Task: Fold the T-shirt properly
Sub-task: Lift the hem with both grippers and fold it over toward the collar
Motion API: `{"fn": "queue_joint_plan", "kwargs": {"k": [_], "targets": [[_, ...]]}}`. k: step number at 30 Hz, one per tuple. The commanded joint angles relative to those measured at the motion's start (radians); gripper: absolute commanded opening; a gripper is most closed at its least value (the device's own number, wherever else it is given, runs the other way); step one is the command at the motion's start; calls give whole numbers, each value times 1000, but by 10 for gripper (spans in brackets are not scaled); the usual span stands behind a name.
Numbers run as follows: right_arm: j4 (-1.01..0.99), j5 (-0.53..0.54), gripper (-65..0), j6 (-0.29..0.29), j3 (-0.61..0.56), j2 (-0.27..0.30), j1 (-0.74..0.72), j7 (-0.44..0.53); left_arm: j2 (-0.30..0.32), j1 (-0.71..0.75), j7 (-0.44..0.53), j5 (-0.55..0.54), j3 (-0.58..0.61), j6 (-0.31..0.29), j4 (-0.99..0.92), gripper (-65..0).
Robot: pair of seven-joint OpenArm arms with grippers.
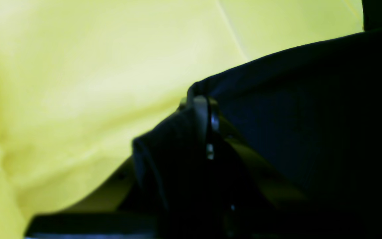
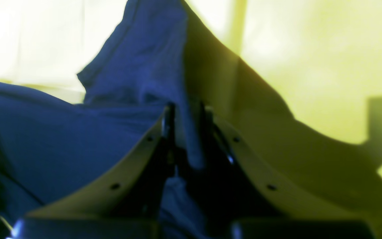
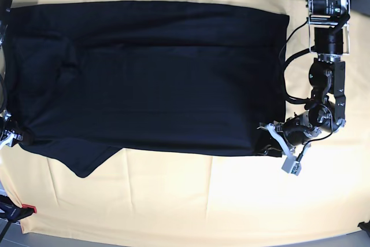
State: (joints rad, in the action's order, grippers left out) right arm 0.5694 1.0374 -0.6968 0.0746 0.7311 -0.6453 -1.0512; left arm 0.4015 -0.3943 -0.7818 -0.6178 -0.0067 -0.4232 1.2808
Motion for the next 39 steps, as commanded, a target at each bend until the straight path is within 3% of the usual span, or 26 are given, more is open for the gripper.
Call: {"fn": "queue_joint_plan", "kwargs": {"k": [1,5,14,21,26,31,35,39], "targets": [[14,2,-650,-1,5,28,-31,42,17,-35,41,23,-8,11,15,-650],[14,-23,-650,-1,5,10,-31,102,19,-35,130,94,-8,11,14,-650],[14,-340,-650,-1,5,-72,-35,372,19,-37,277,190,-8,11,-2,-650],[39,-392,-650,-1,5,-74,-71,404,20,-119,386,195,-8,-18,-169,-650],[39,-387,-650,-1,5,-74,-103,393,19,-189,364,132,-6,-134,-233,-650],[39,-300,-650,-1,5,-74,-94,275,20,-193,199,-5,-6,-275,-233,-650],[39,-282,-650,-1,5,-71,-77,252,23,-171,100,-113,-7,-275,-233,-650],[53,-274,-650,-1,5,-67,-51,226,44,-166,69,-181,-7,-275,-233,-650]]}}
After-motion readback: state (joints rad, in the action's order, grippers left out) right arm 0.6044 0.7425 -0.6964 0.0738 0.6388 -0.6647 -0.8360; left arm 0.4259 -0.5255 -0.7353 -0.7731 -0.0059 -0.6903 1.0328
